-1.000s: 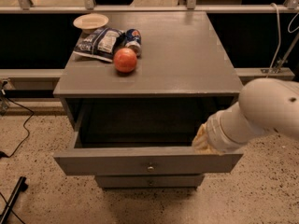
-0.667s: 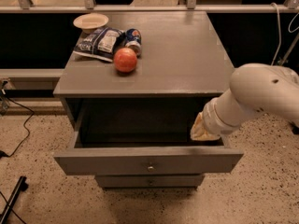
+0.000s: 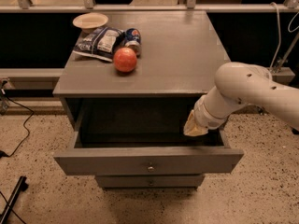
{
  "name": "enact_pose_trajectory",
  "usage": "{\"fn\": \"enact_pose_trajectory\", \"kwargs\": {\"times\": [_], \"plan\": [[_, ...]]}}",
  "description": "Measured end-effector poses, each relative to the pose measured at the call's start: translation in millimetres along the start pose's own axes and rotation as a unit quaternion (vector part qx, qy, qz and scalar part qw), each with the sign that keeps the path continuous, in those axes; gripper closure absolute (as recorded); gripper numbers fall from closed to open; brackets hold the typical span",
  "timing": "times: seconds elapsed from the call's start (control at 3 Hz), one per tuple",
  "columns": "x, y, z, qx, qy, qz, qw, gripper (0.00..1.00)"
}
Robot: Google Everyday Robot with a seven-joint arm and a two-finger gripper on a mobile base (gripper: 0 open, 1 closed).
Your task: Open top drawer
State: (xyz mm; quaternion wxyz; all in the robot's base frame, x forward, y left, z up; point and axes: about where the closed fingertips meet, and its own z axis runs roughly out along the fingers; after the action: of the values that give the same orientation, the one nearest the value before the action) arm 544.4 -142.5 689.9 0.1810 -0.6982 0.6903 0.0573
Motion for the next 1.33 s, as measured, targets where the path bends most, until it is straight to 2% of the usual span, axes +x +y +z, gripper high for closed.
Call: {"fn": "enact_pose_trajectory", "kwargs": {"times": [0.67, 1.33], "plan": [[4, 37, 40, -0.033, -0.016, 0.021, 0.9991, 1.0], [6, 44, 42, -0.038, -0.027, 0.021, 0.9987, 1.0]]}}
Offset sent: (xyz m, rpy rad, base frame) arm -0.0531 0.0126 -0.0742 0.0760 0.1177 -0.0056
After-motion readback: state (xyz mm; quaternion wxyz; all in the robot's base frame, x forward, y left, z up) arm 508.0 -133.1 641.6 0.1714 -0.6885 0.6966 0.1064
